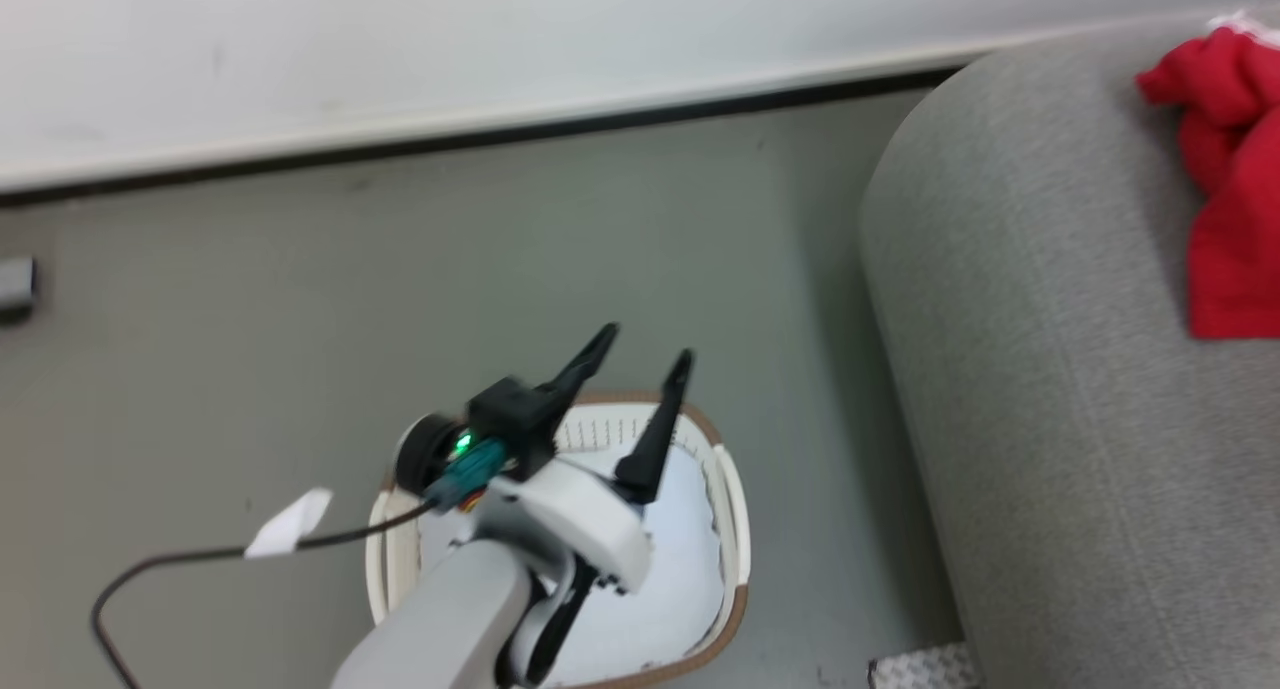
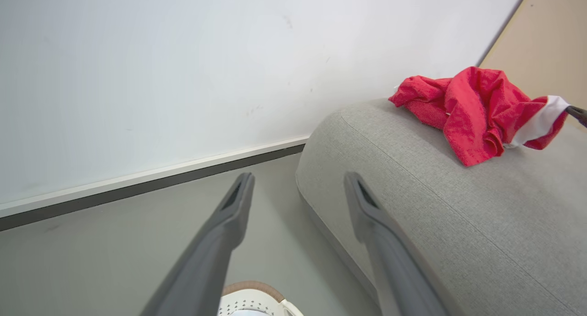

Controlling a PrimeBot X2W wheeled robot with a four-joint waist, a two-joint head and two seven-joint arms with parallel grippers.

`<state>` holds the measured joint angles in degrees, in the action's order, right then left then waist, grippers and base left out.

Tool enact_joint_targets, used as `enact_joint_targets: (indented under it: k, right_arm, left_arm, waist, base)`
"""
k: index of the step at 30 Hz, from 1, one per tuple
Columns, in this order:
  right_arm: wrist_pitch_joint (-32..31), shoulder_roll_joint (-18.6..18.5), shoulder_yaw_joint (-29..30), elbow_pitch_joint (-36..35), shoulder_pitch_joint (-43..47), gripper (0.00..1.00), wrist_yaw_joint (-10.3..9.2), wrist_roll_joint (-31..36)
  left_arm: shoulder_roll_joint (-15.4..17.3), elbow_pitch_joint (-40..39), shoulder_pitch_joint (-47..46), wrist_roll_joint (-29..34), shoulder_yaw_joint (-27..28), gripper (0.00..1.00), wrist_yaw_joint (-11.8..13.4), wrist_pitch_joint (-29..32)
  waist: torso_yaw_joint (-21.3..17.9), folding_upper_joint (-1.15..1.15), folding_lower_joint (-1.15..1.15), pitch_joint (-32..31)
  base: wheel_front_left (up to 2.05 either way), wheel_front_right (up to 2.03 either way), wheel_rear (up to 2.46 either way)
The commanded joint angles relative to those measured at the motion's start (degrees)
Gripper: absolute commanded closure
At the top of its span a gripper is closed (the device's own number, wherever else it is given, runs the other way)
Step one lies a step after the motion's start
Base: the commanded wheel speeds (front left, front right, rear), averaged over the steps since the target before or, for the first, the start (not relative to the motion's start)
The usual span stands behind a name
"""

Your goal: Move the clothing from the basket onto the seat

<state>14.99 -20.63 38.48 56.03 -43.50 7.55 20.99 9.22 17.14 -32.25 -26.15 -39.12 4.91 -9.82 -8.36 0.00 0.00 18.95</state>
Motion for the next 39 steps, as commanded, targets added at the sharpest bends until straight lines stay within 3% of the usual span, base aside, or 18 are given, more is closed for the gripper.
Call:
enact_joint_targets:
  k: [1,9,18,26,39]
  right_arm:
    - [0.2,1.1,-1.5,-2.3,2.3,0.0,-0.13,-1.8]
    - [0.2,7.1,-14.8,-20.9,16.7,0.0,-0.13,-13.9]
    - [0.1,12.7,-25.0,-34.4,31.5,0.0,-0.13,-20.5]
    - [0.1,16.7,-30.2,-40.0,40.7,0.0,-0.13,-22.8]
    - [0.1,17.7,-34.9,-37.8,45.4,0.0,-0.13,-25.0]
  left_arm:
    - [0.9,-0.2,1.7,-0.5,0.7,0.0,0.6,-0.9]
    - [2.9,0.0,10.5,-2.7,5.7,0.0,4.3,-4.7]
    - [3.7,-1.7,21.4,-0.8,14.5,0.0,5.3,-5.3]
    - [2.3,-1.7,28.8,3.6,22.9,0.0,0.9,-5.3]
    - [-2.3,0.9,33.4,10.6,32.3,0.0,-5.9,-5.3]
  waist:
    - [-1.5,0.0,0.0,-3.4]
    - [-0.4,0.0,0.0,-11.2]
    - [3.3,0.0,0.0,-18.1]
    - [6.1,0.0,0.0,-20.1]
    - [8.0,0.0,0.0,-22.0]
  base:
    - [0.0,0.0,0.0]
    - [0.0,0.0,0.0]
    - [0.0,0.0,0.0]
    - [0.0,0.0,0.0]
    - [0.0,0.0,0.0]
